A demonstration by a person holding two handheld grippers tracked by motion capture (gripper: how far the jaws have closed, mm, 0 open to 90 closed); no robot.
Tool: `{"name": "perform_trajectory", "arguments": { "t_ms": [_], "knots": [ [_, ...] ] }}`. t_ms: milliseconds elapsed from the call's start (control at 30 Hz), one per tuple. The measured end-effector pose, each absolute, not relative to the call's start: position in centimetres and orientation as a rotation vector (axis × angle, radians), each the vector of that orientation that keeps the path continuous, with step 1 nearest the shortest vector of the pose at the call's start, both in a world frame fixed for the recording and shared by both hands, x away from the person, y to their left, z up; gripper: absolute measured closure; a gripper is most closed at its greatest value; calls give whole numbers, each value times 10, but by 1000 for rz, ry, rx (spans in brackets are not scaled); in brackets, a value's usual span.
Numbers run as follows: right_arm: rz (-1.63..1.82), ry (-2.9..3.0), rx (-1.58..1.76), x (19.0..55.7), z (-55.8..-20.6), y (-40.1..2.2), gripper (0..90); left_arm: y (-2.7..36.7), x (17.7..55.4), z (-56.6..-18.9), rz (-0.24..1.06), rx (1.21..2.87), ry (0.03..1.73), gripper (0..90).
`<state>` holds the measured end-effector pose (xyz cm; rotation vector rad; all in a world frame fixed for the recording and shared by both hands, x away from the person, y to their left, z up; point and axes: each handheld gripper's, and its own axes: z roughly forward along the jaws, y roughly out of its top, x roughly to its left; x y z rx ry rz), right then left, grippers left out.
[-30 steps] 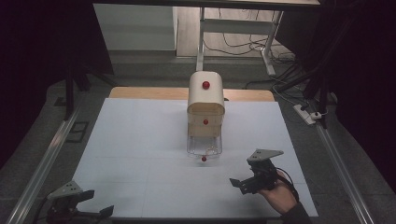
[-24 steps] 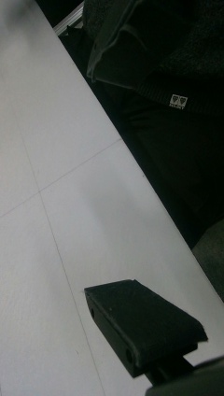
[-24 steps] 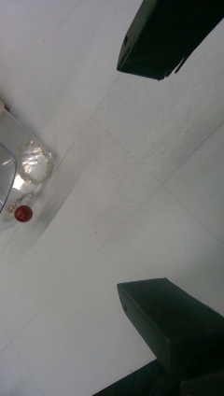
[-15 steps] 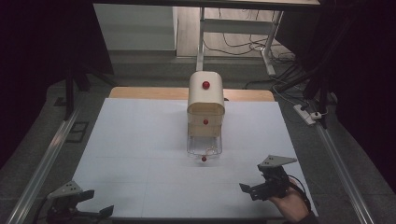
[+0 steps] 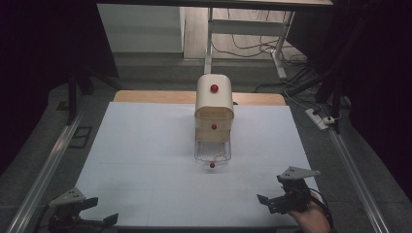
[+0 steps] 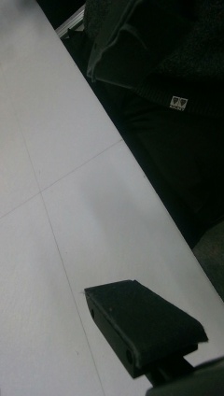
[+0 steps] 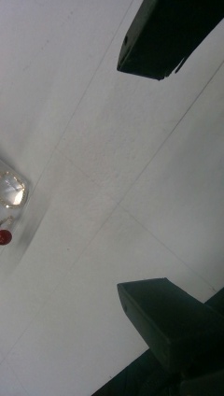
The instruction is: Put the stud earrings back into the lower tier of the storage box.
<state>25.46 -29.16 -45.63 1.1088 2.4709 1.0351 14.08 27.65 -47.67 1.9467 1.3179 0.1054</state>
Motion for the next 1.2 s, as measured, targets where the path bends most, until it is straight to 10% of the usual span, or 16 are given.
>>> {"name": "perform_trajectory", "arguments": {
  "t_ms": [1200],
  "knots": [
    [1022, 2376, 1260, 220, -448, -332, 0, 278, 140, -477, 106, 1938, 1314, 7]
  ]
}}
